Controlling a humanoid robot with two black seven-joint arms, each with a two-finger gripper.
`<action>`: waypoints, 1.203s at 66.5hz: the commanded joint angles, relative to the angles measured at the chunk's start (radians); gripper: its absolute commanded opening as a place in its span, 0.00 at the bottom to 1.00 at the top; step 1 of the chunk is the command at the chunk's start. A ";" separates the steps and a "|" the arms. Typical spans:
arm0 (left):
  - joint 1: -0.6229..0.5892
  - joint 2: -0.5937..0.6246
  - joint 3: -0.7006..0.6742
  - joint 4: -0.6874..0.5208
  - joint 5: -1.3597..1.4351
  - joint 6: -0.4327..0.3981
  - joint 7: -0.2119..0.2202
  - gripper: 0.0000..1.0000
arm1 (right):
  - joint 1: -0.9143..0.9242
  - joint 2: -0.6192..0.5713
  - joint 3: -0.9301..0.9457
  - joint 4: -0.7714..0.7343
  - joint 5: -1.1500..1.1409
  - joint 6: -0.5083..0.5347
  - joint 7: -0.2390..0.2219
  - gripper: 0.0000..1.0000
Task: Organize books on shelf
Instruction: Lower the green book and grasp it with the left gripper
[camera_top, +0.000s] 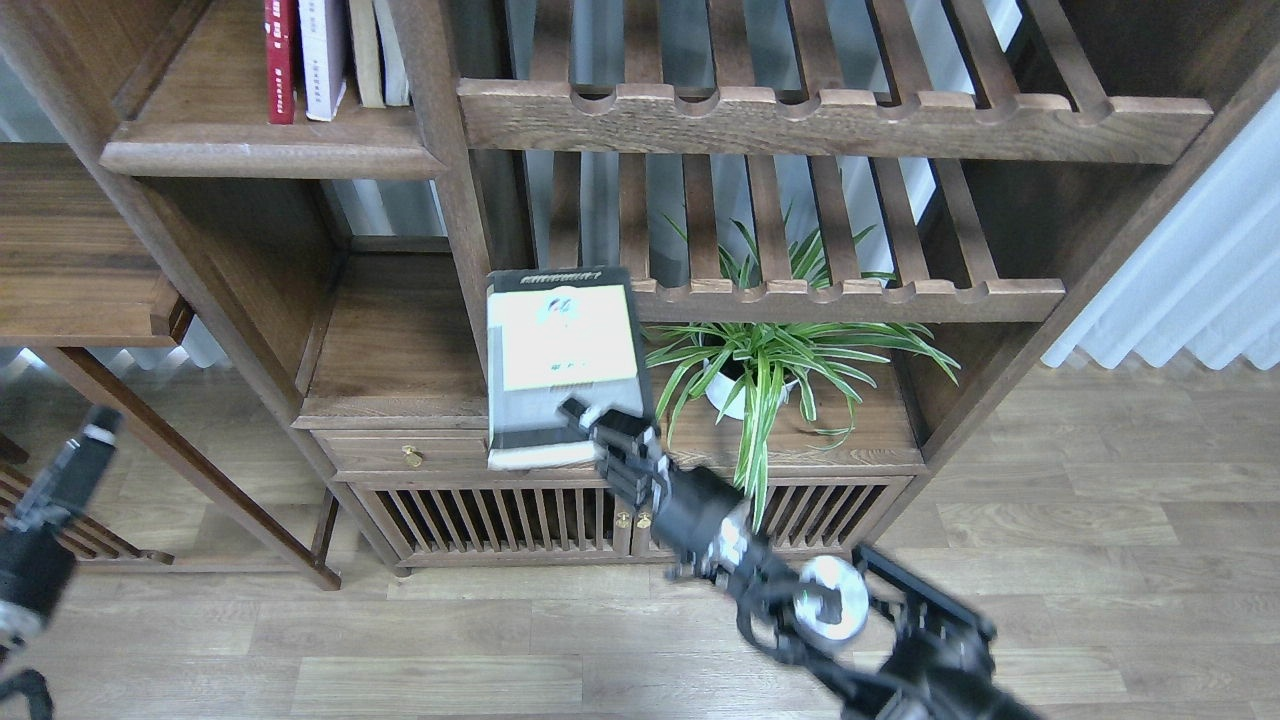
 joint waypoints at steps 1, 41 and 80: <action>0.008 -0.036 0.035 0.002 -0.038 0.000 -0.001 1.00 | -0.061 -0.048 -0.001 -0.003 -0.006 0.042 -0.075 0.05; -0.058 -0.008 0.454 -0.217 -0.344 0.000 0.036 1.00 | -0.113 0.029 -0.012 -0.112 -0.063 0.042 -0.292 0.05; -0.069 -0.090 0.621 -0.217 -0.387 0.000 0.042 0.72 | -0.155 0.029 -0.020 -0.113 -0.153 0.042 -0.292 0.06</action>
